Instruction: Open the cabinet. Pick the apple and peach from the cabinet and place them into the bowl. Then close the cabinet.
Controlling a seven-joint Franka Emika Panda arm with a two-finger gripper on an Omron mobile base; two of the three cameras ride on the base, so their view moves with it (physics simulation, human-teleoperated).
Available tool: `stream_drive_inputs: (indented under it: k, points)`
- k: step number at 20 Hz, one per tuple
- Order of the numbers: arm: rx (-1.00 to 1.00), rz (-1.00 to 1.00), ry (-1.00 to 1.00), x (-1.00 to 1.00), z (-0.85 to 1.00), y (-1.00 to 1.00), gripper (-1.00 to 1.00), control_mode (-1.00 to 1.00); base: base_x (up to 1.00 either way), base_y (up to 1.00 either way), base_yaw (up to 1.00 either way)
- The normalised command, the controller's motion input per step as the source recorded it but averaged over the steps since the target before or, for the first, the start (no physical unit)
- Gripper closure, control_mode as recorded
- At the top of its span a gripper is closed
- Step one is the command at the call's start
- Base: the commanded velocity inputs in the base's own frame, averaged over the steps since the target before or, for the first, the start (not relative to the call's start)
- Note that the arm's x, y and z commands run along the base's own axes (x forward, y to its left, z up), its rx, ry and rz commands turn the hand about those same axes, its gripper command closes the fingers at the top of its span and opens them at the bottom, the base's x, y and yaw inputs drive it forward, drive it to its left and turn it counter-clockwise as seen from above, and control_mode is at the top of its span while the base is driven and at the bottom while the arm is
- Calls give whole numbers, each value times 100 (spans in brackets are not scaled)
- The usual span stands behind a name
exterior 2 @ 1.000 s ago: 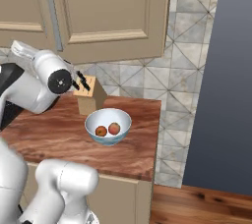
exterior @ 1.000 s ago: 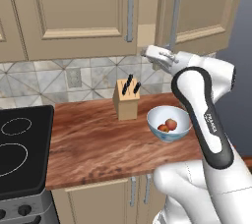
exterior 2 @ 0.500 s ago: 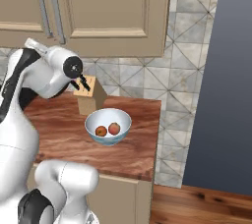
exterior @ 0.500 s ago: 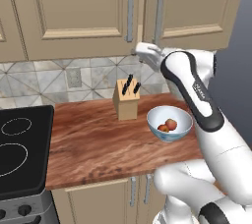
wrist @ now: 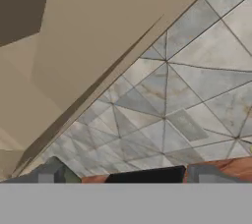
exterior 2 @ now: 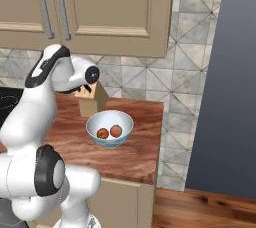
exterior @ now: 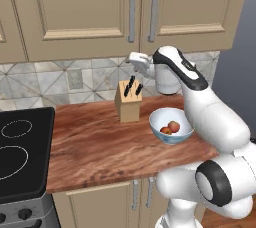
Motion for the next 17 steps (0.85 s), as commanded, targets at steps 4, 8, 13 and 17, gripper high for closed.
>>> stream_drive_inputs:
  k: [4, 8, 13, 17]
  points:
    - [1, -32, 8, 79, 99, 0, -100, -100, 0, 0, 0]
    - [0, -31, 5, 35, 85, 0, -100, -100, 0, 0, 0]
    - [1, -8, 22, 51, 29, 0, -100, -100, 0, 0, 0]
    - [3, -32, 0, 5, 98, 0, -100, -100, 0, 0, 0]
